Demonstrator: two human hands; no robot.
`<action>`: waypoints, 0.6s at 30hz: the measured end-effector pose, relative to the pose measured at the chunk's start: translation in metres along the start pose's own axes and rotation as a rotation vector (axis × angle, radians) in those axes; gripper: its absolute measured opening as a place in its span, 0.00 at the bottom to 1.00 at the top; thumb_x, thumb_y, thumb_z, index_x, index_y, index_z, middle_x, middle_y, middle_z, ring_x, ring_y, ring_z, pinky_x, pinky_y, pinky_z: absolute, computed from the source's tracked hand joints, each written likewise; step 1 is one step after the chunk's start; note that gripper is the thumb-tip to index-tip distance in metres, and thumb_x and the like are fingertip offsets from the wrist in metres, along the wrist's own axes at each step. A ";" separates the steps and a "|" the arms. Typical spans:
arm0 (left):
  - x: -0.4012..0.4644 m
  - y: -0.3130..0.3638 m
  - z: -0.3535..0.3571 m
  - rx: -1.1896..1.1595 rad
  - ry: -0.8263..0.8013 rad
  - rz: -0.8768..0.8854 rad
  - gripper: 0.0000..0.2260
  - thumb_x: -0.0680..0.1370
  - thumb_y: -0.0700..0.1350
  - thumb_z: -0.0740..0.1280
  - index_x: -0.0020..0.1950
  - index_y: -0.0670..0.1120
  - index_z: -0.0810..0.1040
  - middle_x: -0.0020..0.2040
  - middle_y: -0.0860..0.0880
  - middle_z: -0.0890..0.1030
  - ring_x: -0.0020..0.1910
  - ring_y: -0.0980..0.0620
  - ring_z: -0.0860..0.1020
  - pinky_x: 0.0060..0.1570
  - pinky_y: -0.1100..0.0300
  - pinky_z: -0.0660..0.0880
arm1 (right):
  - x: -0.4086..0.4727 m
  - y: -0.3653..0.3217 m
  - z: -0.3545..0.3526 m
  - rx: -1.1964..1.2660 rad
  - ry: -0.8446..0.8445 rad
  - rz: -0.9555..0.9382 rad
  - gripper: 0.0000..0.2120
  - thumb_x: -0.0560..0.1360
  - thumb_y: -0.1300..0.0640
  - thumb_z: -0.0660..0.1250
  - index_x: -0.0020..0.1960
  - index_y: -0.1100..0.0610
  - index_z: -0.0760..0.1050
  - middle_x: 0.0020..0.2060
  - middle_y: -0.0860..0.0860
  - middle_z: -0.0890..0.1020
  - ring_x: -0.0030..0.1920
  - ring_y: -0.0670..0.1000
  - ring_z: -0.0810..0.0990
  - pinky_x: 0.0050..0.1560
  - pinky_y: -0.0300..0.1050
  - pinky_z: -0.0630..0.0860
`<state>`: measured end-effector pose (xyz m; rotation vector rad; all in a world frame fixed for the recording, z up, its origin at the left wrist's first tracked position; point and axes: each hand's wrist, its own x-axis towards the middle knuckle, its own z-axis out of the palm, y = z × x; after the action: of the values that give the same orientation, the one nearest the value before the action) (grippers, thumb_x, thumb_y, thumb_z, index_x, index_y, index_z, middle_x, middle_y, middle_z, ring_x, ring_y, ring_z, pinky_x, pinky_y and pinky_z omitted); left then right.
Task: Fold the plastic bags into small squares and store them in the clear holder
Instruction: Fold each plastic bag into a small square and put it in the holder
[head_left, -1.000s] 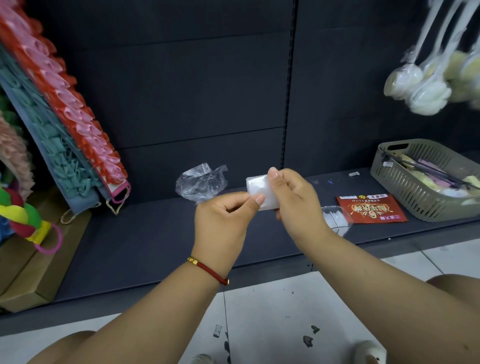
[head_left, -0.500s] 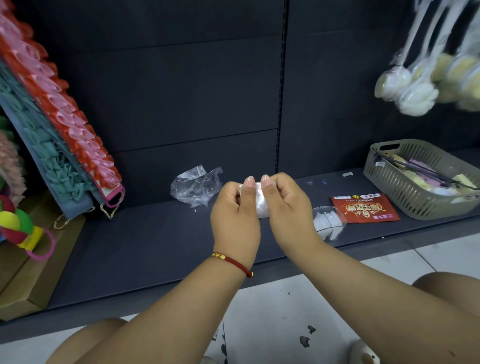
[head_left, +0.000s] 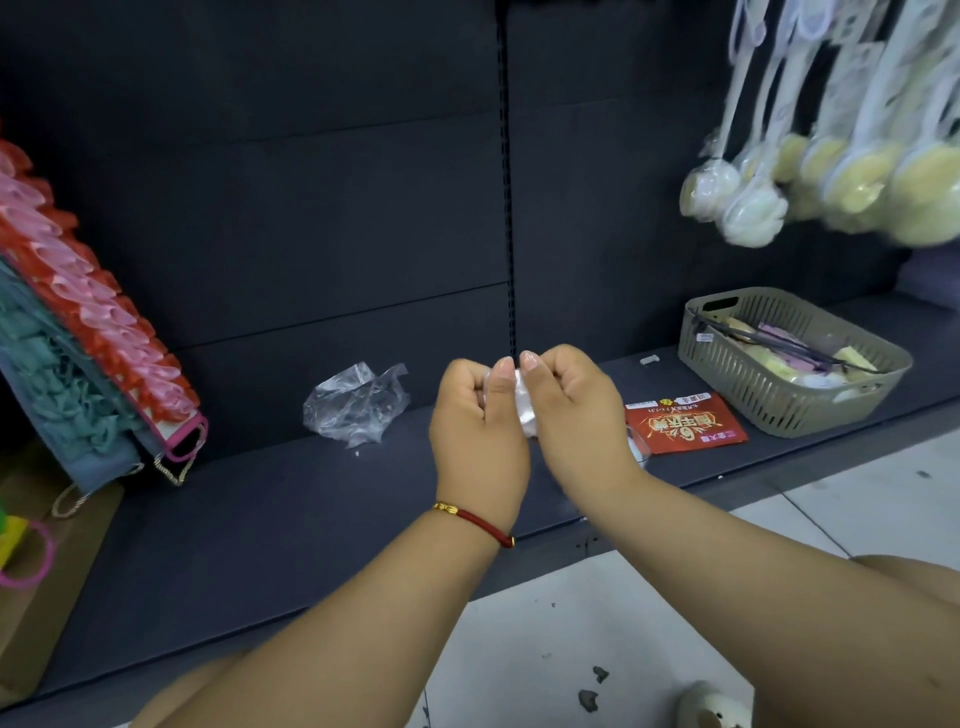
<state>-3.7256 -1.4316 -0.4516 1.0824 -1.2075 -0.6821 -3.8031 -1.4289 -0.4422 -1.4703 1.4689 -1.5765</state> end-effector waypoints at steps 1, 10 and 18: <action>0.002 0.001 0.004 -0.016 -0.019 -0.013 0.15 0.82 0.46 0.63 0.36 0.47 0.66 0.32 0.53 0.69 0.30 0.60 0.65 0.32 0.67 0.66 | 0.003 0.001 -0.003 0.010 0.010 0.010 0.15 0.81 0.53 0.61 0.37 0.58 0.69 0.30 0.48 0.71 0.32 0.44 0.68 0.32 0.36 0.67; 0.031 0.000 0.048 -0.218 -0.171 -0.196 0.16 0.80 0.50 0.64 0.34 0.49 0.68 0.33 0.46 0.70 0.31 0.51 0.67 0.31 0.57 0.67 | 0.035 0.008 -0.022 0.064 0.201 0.037 0.14 0.81 0.58 0.61 0.36 0.56 0.68 0.30 0.46 0.71 0.28 0.38 0.69 0.31 0.30 0.66; 0.067 -0.039 0.064 -0.110 -0.395 -0.215 0.15 0.77 0.49 0.70 0.34 0.44 0.75 0.38 0.45 0.76 0.39 0.50 0.73 0.43 0.56 0.73 | 0.078 0.050 -0.065 -0.101 -0.103 0.136 0.08 0.77 0.56 0.68 0.41 0.57 0.78 0.31 0.47 0.79 0.28 0.40 0.73 0.32 0.36 0.72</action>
<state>-3.7650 -1.5241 -0.4616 1.0216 -1.3784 -1.1557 -3.8983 -1.4899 -0.4494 -1.4514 1.5739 -1.3443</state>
